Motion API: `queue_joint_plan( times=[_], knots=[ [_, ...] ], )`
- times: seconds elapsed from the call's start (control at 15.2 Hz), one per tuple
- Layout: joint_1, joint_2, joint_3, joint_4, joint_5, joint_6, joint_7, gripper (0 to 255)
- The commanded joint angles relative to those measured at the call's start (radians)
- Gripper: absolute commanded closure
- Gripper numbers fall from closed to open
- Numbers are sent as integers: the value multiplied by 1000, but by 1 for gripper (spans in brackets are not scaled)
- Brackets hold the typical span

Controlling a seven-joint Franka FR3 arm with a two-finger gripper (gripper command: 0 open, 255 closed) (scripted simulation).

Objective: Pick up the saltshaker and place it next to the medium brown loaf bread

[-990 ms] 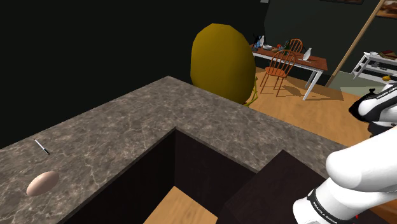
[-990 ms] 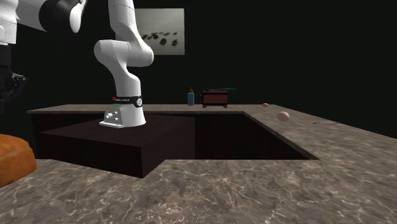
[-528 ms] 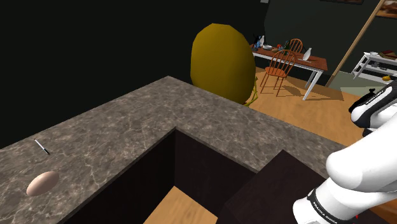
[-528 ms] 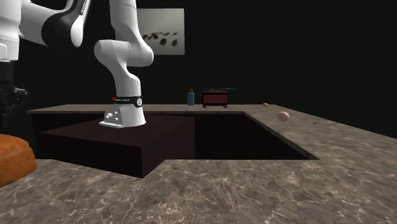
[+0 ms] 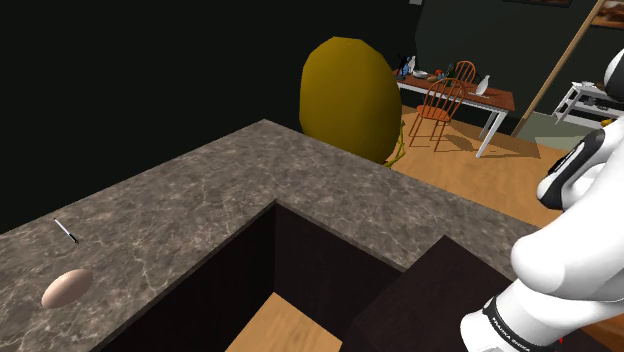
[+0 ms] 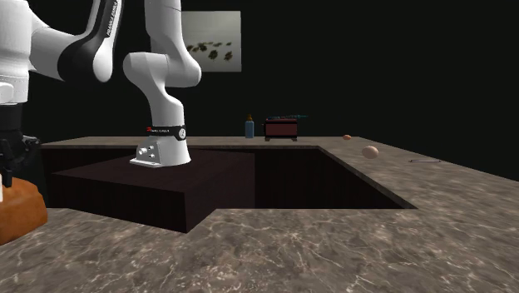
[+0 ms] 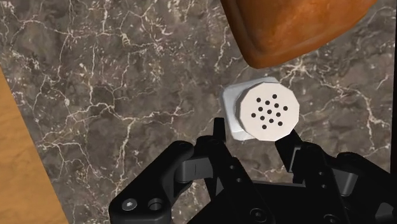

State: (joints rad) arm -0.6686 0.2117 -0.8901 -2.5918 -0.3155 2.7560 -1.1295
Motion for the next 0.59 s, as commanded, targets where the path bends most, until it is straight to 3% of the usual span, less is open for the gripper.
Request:
queue_joint_plan(
  times=[0.0,0.53],
  knots=[
    [-27,40,34,-1,43,36,-23,255],
    [-154,178,188,14,163,153,-81,255]
  ],
)
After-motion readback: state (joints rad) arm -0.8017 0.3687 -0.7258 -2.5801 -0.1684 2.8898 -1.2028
